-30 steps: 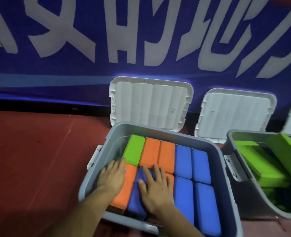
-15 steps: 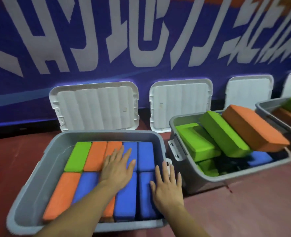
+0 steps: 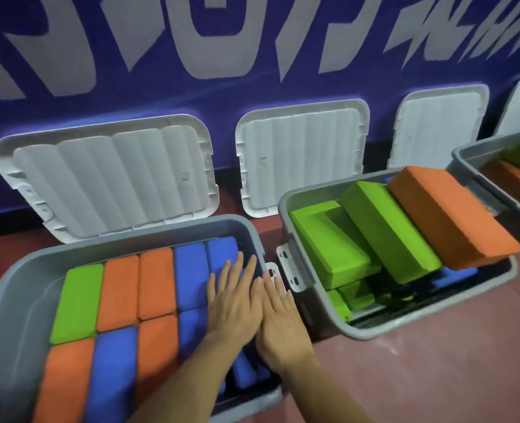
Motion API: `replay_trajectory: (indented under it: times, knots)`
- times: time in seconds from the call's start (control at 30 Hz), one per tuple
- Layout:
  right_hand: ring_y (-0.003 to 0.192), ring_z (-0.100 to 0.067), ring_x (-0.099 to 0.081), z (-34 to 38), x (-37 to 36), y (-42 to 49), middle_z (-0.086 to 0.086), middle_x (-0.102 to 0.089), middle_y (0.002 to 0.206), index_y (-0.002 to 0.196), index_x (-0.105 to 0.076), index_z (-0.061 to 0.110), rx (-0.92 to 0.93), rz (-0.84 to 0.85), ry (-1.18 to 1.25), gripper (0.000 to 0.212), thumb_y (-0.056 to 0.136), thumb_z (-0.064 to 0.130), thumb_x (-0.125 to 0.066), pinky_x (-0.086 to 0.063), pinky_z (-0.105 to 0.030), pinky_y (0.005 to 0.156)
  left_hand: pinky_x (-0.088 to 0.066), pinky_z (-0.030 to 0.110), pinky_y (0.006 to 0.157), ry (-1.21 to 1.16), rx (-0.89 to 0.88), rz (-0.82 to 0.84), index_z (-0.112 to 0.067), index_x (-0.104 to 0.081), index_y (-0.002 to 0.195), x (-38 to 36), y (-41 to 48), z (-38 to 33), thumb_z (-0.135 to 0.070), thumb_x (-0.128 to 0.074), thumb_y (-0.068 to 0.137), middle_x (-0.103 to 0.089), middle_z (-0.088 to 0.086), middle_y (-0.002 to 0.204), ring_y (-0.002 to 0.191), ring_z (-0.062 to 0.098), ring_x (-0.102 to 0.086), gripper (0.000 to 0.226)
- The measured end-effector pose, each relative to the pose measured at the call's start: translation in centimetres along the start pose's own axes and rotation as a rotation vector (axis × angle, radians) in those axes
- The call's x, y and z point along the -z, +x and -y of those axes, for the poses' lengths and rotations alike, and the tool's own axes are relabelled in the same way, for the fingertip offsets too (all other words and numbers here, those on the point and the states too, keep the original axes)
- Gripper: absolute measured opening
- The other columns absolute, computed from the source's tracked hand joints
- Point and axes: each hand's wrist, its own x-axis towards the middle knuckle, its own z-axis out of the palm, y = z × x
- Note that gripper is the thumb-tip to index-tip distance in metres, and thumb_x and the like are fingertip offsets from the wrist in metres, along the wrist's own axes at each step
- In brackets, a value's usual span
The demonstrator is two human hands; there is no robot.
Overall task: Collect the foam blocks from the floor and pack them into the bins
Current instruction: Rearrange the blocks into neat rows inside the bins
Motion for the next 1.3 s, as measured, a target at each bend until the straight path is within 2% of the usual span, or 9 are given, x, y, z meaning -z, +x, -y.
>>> replay_trajectory:
  times: [0.27,0.47,0.6,0.73,0.83,0.9,1.0,1.13,1.3]
  knots:
    - [0.156,-0.017,0.009,-2.6,11.8,-2.9,0.004,-0.003,0.169,0.162,-0.02,0.029,-0.134,0.059,0.084,0.06,0.105,0.048,-0.017,-0.007,-0.037,0.128,-0.014,0.048,0.124,0.032,0.007,0.109,-0.033,-0.03,0.157,4.8,-0.6,-7.6,-0.06,-0.007,0.095,-0.025,-0.006,0.166,0.152,0.018,-0.025,0.072]
    - [0.141,-0.029,-0.044,-13.1,24.9,-5.4,-0.011,-0.048,0.151,0.151,-0.044,0.013,-0.095,-0.148,0.043,0.055,0.102,0.038,-0.044,-0.04,-0.041,0.115,-0.029,0.053,0.119,-0.023,-0.008,0.093,-0.026,-0.039,0.155,3.8,1.0,-21.0,-0.057,-0.023,0.099,-0.036,-0.001,0.162,0.146,0.024,-0.038,0.066]
    - [0.123,-0.033,-0.051,-22.0,30.8,-5.5,-0.014,-0.052,0.134,0.144,-0.048,0.009,-0.115,-0.328,0.079,0.053,0.1,0.038,-0.047,-0.041,-0.044,0.104,-0.025,0.05,0.121,-0.077,0.037,0.069,-0.031,-0.026,0.159,0.2,2.9,-30.6,-0.068,-0.006,0.098,-0.024,-0.003,0.166,0.15,0.024,-0.029,0.074]
    - [0.136,-0.037,-0.039,-30.1,34.2,-4.5,-0.02,-0.039,0.149,0.153,-0.041,0.016,-0.322,-0.28,0.173,0.068,0.098,0.055,-0.038,-0.034,-0.051,0.112,-0.021,0.048,0.122,-0.195,0.129,-0.015,-0.033,-0.016,0.161,-3.9,4.5,-38.7,-0.072,-0.008,0.095,-0.013,-0.005,0.169,0.153,0.021,-0.016,0.076]
    - [0.151,-0.03,-0.021,-34.8,34.4,-3.6,-0.016,-0.018,0.165,0.163,-0.012,0.028,-0.418,-0.077,0.311,0.08,0.097,0.064,-0.041,-0.02,-0.043,0.121,-0.006,0.042,0.126,-0.261,0.218,-0.016,-0.032,0.0,0.161,-7.2,5.5,-42.4,-0.08,0.001,0.086,-0.006,-0.002,0.17,0.156,0.016,-0.001,0.089]
    - [0.15,-0.024,-0.028,-36.5,33.5,-3.4,-0.008,-0.023,0.166,0.163,0.003,0.028,-0.467,0.039,0.542,0.092,0.096,0.062,-0.051,-0.025,-0.038,0.12,-0.006,0.036,0.126,-0.375,0.272,-0.014,-0.029,0.001,0.161,-8.7,5.8,-44.0,-0.075,-0.009,0.087,-0.007,0.002,0.17,0.156,0.017,-0.004,0.087]
    - [0.134,-0.023,-0.05,-36.8,32.4,-3.8,-0.005,-0.049,0.148,0.16,-0.015,0.024,-0.462,0.033,0.589,0.095,0.088,0.074,-0.052,-0.042,-0.041,0.112,-0.008,0.026,0.122,-0.537,0.288,-0.054,-0.03,-0.006,0.161,-8.8,5.1,-45.1,-0.069,-0.023,0.091,-0.008,0.001,0.17,0.155,0.013,-0.007,0.082]
    - [0.128,-0.016,-0.05,-34.3,33.2,-6.7,0.002,-0.05,0.138,0.146,-0.038,0.02,-0.416,-0.12,0.7,0.084,0.085,0.077,-0.052,-0.044,-0.041,0.108,-0.01,0.019,0.118,-0.534,0.197,-0.112,-0.038,-0.014,0.16,-5.9,2.5,-44.3,-0.074,-0.022,0.09,-0.014,-0.007,0.167,0.152,0.004,-0.013,0.079]
    - [0.111,-0.016,-0.059,-27.0,33.9,-11.4,0.001,-0.053,0.125,0.12,-0.032,0.034,-0.384,-0.111,0.726,0.074,0.075,0.087,-0.053,-0.05,-0.047,0.099,-0.021,0.029,0.122,-0.472,0.116,-0.223,-0.043,-0.013,0.157,-0.5,-5.5,-40.1,-0.072,-0.025,0.096,-0.017,-0.009,0.167,0.152,0.003,-0.016,0.069]
